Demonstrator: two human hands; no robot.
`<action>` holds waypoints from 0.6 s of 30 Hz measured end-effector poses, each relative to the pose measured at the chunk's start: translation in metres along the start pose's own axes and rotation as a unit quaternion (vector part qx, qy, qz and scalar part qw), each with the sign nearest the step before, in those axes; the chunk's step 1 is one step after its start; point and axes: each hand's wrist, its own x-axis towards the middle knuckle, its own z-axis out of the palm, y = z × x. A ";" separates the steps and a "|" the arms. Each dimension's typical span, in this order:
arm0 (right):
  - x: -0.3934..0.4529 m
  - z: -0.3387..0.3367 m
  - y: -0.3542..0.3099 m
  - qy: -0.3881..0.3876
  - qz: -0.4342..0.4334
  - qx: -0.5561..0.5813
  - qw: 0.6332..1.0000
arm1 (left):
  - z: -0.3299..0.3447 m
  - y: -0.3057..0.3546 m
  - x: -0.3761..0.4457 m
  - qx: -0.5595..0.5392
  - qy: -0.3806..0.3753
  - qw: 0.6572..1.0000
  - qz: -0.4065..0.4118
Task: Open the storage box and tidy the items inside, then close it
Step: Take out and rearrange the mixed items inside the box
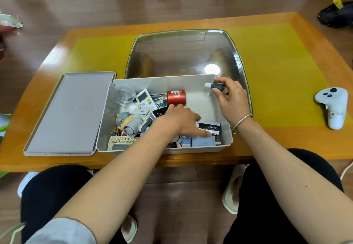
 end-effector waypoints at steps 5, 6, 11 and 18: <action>0.002 -0.002 -0.002 0.012 0.002 -0.008 1.000 | 0.000 0.000 -0.004 -0.039 0.066 0.997 -0.003; 0.002 -0.002 -0.002 0.013 0.004 -0.004 1.000 | -0.001 0.000 -0.004 -0.052 0.084 0.995 -0.004; 0.002 -0.004 -0.005 0.026 -0.031 -0.024 0.999 | -0.010 -0.008 -0.002 -0.111 0.165 0.980 0.024; 0.002 -0.003 -0.006 0.042 -0.039 0.022 0.998 | -0.018 -0.005 0.007 -0.217 0.287 0.933 0.004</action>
